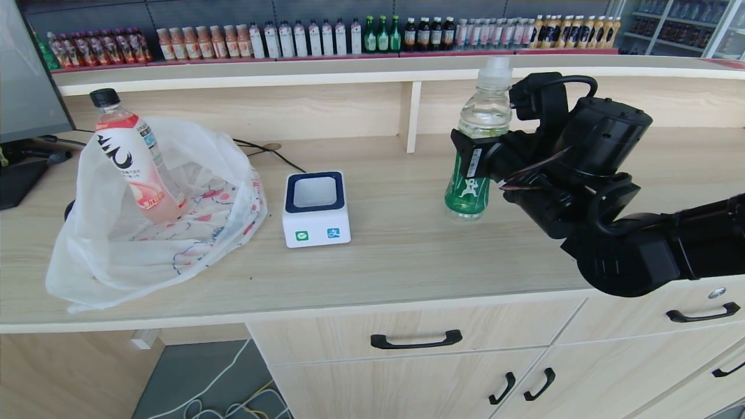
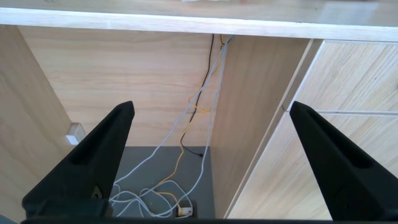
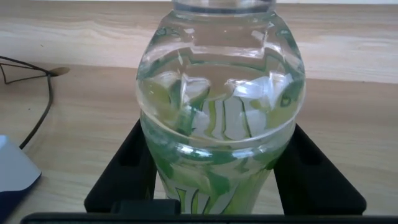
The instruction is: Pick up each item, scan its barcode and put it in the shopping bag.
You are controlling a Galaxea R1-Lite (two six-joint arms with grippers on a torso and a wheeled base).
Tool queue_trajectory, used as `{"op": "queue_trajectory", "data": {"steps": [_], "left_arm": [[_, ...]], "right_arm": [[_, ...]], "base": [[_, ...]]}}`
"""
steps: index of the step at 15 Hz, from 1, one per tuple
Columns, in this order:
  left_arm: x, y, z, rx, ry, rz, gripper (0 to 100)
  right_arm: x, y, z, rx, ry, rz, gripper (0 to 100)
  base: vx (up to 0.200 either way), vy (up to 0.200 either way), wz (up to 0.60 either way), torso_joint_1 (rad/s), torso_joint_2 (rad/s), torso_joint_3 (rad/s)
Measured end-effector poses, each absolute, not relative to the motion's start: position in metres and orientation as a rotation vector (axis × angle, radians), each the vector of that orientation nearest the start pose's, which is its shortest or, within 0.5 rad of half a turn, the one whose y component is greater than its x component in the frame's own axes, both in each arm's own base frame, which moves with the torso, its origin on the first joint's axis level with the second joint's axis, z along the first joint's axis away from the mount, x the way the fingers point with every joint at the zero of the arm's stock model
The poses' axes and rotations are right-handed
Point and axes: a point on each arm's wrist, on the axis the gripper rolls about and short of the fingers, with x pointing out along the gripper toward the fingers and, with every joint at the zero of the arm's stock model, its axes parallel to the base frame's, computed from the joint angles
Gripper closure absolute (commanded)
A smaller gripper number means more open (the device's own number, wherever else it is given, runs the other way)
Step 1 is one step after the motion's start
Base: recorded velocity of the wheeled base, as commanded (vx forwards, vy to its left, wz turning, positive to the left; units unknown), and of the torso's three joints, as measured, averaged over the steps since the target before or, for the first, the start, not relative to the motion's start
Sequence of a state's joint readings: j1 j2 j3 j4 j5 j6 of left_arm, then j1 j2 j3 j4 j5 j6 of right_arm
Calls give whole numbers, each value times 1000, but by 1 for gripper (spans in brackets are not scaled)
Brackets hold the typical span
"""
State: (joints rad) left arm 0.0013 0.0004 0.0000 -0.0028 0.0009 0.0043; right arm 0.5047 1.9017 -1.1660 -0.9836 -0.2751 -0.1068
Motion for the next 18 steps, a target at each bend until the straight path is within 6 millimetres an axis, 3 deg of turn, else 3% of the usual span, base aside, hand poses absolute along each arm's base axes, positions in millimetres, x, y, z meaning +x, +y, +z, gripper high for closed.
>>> {"op": "queue_trajectory", "data": {"steps": [6,10,18], "left_arm": [[-23,0,76,5,-2,2,0],[-23,0,76,5,-2,3,0],[-23,0,76,5,-2,2,0]], "right_arm": [[316,187,260,20,-272,262,100],[290,195,266,36,-276,317,100],[204,151,256,-8,-234,363,100]], "base": [[0,0,0,0,0,0],[0,0,0,0,0,0],[0,0,0,0,0,0]]}}
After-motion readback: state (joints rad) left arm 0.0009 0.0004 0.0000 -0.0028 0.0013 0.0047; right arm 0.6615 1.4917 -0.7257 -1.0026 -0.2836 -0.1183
